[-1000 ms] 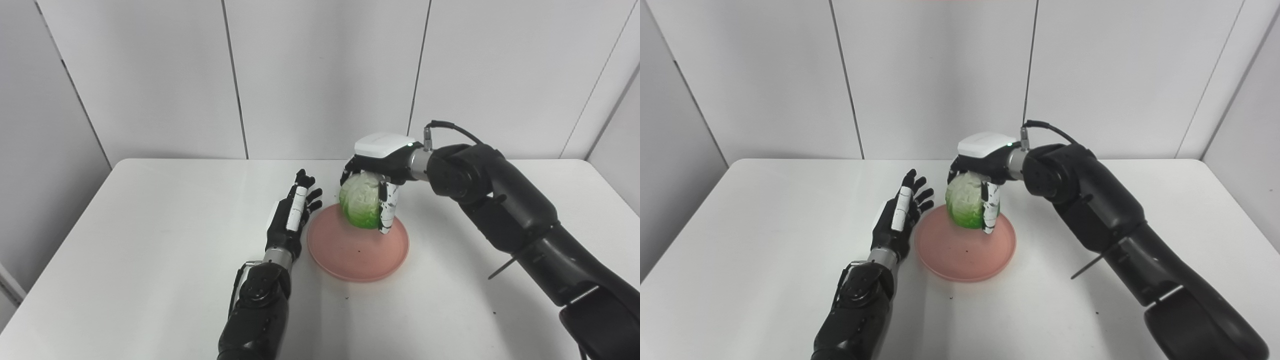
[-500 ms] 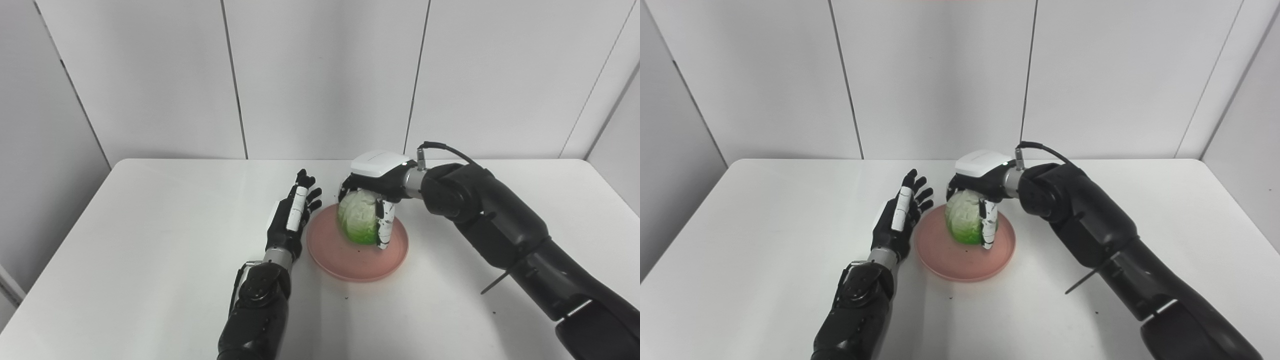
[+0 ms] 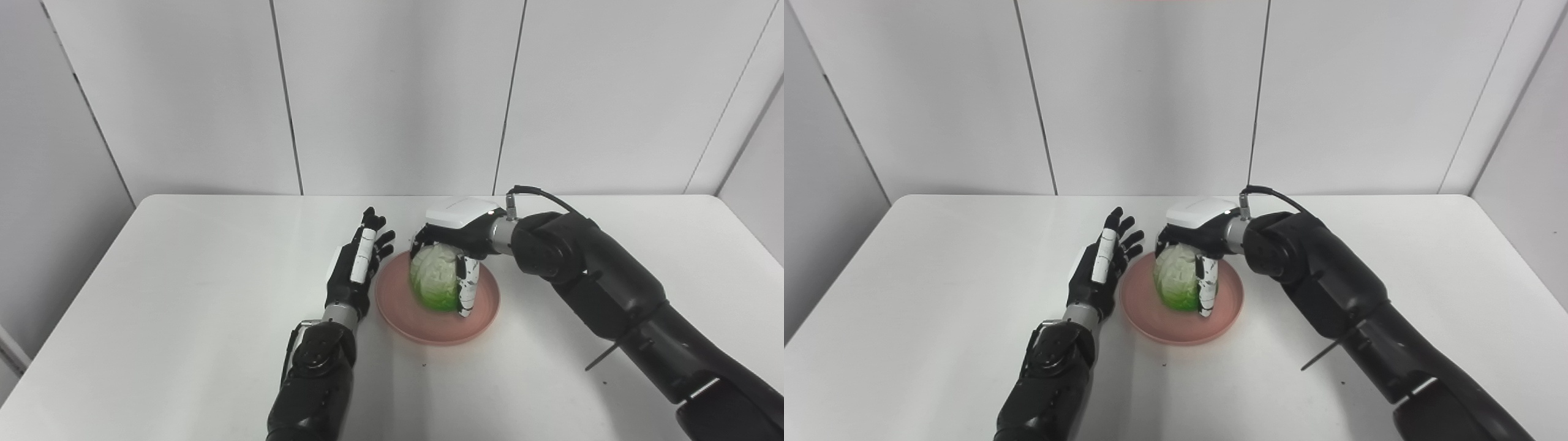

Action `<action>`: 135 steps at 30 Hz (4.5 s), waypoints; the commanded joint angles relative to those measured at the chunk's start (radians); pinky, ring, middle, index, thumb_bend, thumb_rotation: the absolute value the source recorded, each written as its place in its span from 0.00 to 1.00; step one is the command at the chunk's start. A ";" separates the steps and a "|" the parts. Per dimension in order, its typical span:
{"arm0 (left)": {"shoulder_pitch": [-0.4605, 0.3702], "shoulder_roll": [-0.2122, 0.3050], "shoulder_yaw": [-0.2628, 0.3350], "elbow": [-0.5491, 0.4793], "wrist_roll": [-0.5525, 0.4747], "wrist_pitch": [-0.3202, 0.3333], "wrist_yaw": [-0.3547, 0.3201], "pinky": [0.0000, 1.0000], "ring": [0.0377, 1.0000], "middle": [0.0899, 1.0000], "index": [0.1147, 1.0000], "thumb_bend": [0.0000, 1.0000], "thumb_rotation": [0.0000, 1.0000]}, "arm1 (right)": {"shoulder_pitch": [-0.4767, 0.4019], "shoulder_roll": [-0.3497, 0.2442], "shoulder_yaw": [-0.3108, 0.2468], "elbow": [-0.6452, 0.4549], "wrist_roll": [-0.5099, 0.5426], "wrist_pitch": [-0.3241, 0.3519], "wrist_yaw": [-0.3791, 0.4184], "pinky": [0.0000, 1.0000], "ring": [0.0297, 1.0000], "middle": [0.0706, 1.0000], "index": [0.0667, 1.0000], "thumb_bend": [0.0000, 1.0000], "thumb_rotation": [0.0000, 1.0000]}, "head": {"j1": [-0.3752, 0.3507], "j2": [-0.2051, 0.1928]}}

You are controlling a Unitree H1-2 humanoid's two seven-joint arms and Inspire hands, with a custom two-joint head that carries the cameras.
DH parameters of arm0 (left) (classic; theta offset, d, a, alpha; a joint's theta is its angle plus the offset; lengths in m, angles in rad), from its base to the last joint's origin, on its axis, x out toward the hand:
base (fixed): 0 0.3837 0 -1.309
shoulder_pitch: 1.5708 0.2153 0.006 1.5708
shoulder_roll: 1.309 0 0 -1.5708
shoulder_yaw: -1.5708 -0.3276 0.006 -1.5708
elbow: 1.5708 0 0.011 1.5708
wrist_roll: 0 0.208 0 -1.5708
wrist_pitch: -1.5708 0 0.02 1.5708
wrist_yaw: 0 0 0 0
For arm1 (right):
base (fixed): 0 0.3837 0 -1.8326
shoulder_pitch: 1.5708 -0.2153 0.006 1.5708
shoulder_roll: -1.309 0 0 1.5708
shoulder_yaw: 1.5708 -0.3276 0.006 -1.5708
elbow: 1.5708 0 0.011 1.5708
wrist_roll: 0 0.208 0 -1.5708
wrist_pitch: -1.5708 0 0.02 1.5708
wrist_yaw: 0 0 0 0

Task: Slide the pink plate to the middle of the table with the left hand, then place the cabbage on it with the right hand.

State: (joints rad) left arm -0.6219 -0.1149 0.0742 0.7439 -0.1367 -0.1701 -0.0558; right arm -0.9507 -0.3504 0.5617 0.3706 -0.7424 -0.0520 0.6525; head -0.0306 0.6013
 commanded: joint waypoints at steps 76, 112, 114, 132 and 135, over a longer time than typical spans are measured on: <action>-0.027 0.005 0.022 -0.053 0.098 -0.048 0.243 1.00 0.99 1.00 1.00 0.92 0.93 | 0.322 0.359 -0.666 0.107 0.791 0.039 -0.695 0.93 0.88 0.86 0.88 0.85 1.00 | 0.000 -0.041; 0.009 0.043 0.003 -0.112 0.110 0.007 0.226 0.99 0.99 0.97 0.92 0.92 0.89 | 0.370 0.362 -0.629 0.196 0.761 -0.037 -0.753 1.00 0.95 0.89 0.92 0.82 1.00 | -0.010 -0.057; 0.012 0.044 -0.001 -0.109 0.115 0.003 0.227 0.99 0.99 0.97 0.92 0.91 0.89 | 0.370 0.364 -0.632 0.197 0.765 -0.036 -0.753 1.00 0.95 0.89 0.92 0.82 1.00 | -0.009 -0.059; 0.014 0.052 -0.031 -0.063 0.155 -0.077 0.235 1.00 1.00 0.98 0.93 0.96 0.89 | 0.368 0.366 -0.651 0.187 0.811 -0.004 -0.737 0.97 0.89 0.91 0.91 0.81 1.00 | -0.003 -0.046; 0.016 0.050 -0.020 -0.068 0.130 -0.065 0.224 1.00 1.00 0.98 0.93 0.95 0.88 | 0.373 0.368 -0.655 0.178 0.831 0.004 -0.726 0.92 0.90 0.93 0.91 0.81 1.00 | -0.003 -0.041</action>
State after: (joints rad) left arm -0.5802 -0.0670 0.0518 0.7002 0.0013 -0.2231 0.1772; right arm -0.5678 0.0114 -0.0957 0.5662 0.0778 -0.0739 -0.0905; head -0.0353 0.5599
